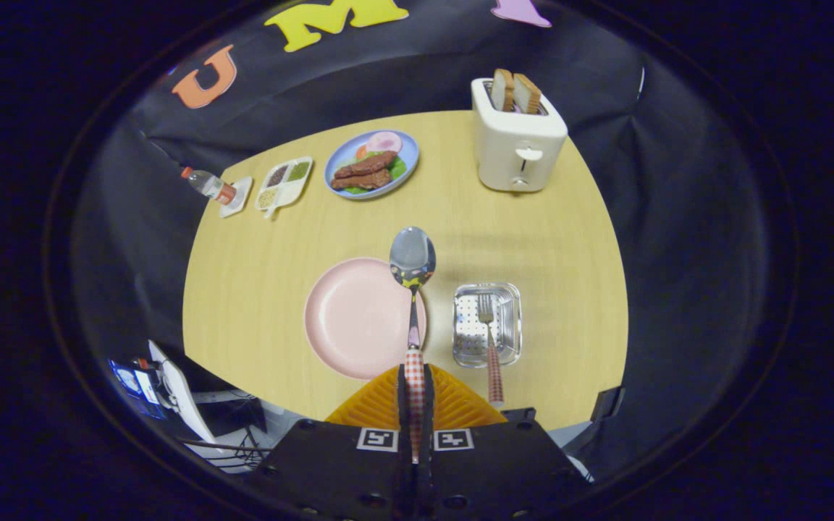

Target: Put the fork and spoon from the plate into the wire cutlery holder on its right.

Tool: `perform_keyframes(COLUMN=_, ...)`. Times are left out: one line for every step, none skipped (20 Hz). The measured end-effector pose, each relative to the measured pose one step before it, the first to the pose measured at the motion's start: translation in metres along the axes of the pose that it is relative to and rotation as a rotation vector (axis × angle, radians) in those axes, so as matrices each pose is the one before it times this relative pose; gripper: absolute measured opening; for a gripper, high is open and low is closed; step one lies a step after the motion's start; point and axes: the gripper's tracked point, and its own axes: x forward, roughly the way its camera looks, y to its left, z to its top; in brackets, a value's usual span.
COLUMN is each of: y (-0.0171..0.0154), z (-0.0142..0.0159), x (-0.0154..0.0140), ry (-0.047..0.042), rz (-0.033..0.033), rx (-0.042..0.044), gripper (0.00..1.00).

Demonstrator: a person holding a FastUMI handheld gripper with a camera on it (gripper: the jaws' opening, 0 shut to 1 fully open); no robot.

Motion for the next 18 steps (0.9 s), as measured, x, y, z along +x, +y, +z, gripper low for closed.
perform_keyframes(y=-0.00693, z=-0.00674, x=-0.00034, ry=0.05510, rz=-0.00735, rx=0.00771, gripper=0.03)
perform_keyframes(y=-0.00457, z=-0.00463, x=0.00043, ry=0.04575, rz=-0.00418, rx=0.01146, gripper=0.03)
perform_keyframes(y=-0.00513, z=-0.00294, x=0.00058, ry=0.04013, rz=-0.00552, rx=0.01321, gripper=0.03)
perform_keyframes(y=-0.00377, z=-0.00128, x=0.00106, ry=0.02761, rz=-0.00756, rx=0.01673, gripper=0.03)
perform_keyframes(y=-0.00503, z=0.00037, x=0.00043, ry=0.02378, rz=-0.01377, rx=0.01150, gripper=0.03)
perform_keyframes(y=-0.00410, z=-0.00007, x=0.00208, ry=0.02375, rz=-0.01342, rx=0.00993, gripper=0.03)
perform_keyframes(y=-0.00355, z=0.00012, x=0.00141, ry=0.02297, rz=-0.00967, rx=0.01038, gripper=0.03)
perform_keyframes(y=-0.01135, z=-0.00509, x=-0.00198, ry=0.02743, rz=-0.00662, rx=0.00704, gripper=0.03)
perform_keyframes(y=-0.00122, z=-0.00008, x=0.00226, ry=0.02765, rz=-0.00050, rx=0.01083, gripper=0.03)
perform_keyframes(y=-0.00040, z=-0.00086, x=0.00310, ry=0.02958, rz=0.00080, rx=0.01383, gripper=0.03)
perform_keyframes(y=0.00007, z=0.00139, x=0.00249, ry=0.02641, rz=0.00156, rx=0.01637, gripper=0.03)
perform_keyframes(y=0.00005, z=0.00103, x=0.00314, ry=0.02439, rz=-0.00275, rx=0.01376, gripper=0.03)
perform_keyframes(y=-0.00178, z=0.00195, x=0.00156, ry=0.02167, rz=-0.00704, rx=0.00926, gripper=0.03)
perform_keyframes(y=-0.00049, z=0.00241, x=0.00264, ry=0.01723, rz=-0.00359, rx=0.00752, gripper=0.03)
perform_keyframes(y=-0.00052, z=0.00339, x=0.00138, ry=0.01560, rz=-0.00222, rx=0.00590, gripper=0.03)
perform_keyframes(y=-0.00082, z=0.00248, x=0.00272, ry=0.01563, rz=-0.00451, rx=0.00426, gripper=0.03)
perform_keyframes(y=-0.00049, z=0.00345, x=0.00179, ry=0.01371, rz=-0.00338, rx=0.00954, gripper=0.03)
perform_keyframes(y=-0.00028, z=0.00198, x=0.00209, ry=0.01517, rz=-0.00562, rx=0.00707, gripper=0.03)
